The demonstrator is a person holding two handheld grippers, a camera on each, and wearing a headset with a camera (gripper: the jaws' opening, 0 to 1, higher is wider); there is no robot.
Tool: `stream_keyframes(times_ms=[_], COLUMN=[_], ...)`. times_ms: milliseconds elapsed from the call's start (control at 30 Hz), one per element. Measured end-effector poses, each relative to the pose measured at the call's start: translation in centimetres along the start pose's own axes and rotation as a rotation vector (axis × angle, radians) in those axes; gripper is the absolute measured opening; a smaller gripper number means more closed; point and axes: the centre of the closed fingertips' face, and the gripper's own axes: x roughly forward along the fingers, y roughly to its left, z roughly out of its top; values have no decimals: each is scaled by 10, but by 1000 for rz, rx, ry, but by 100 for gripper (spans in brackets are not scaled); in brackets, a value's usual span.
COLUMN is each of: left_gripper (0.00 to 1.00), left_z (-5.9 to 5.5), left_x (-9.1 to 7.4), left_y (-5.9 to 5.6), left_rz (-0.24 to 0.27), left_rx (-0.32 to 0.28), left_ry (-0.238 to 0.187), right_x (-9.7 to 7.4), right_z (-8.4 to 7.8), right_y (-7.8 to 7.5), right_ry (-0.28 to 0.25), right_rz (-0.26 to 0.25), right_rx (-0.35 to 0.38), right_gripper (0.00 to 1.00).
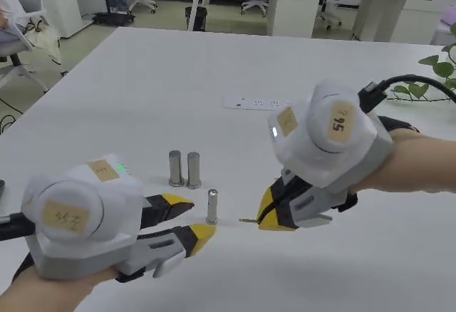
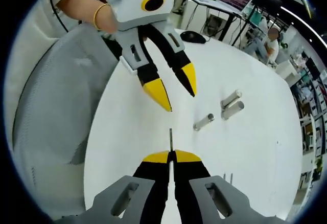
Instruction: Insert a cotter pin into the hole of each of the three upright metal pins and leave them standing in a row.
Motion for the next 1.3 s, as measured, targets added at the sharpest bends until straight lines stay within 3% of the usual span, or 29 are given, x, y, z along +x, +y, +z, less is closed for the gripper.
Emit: stream_keyframes(times_ms=[200, 333, 667, 1300], left_gripper=[25, 25, 21, 15], left_z=[-7, -12, -15, -22], left_x=[11, 18, 34, 58], left_y=[8, 13, 23, 25], left_rz=[31, 47, 68, 61], left_rx=[3, -30, -81, -138], left_ry=[31, 58, 65, 73], right_x=[6, 11, 23, 38], right_z=[-7, -9, -10, -7], right_y=[-13, -18, -31, -49], right_ry=[37, 40, 56, 76], right_rz=[-24, -19, -16, -31], right_rx=[9, 26, 62, 95], right_gripper=[3, 3, 3, 3])
